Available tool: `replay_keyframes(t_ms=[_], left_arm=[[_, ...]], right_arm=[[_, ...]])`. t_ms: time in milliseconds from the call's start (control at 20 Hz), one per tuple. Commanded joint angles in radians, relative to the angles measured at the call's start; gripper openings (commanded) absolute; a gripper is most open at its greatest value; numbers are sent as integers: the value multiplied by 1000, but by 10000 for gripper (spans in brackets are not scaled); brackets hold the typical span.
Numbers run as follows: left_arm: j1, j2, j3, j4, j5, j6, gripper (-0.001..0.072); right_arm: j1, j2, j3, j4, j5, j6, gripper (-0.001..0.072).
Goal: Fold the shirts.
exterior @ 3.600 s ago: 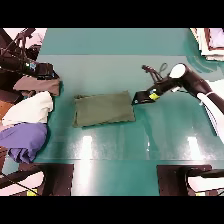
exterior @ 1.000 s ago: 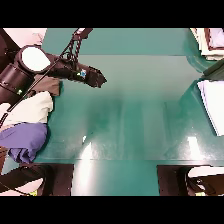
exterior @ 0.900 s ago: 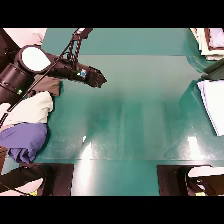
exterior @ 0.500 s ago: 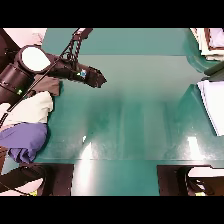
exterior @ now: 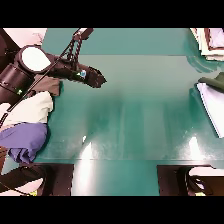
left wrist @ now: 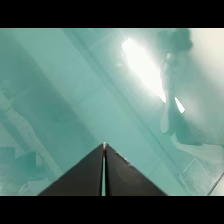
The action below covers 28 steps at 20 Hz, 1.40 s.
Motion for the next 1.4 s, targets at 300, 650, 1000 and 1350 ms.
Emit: replay_keyframes(t_ms=[300,650,1000,1350], left_arm=[[0,1,0,2,1,2,28],[0,2,0,-8,-13,-1,28],[0,2,0,-8,30,-1,28],[0,2,0,-8,57,-1,28]], right_arm=[[-8,15,0,-195,150,139,452],[364,37,0,-19,156,139,290],[819,38,0,-21,152,74,15],[1001,38,0,-22,140,71,15]])
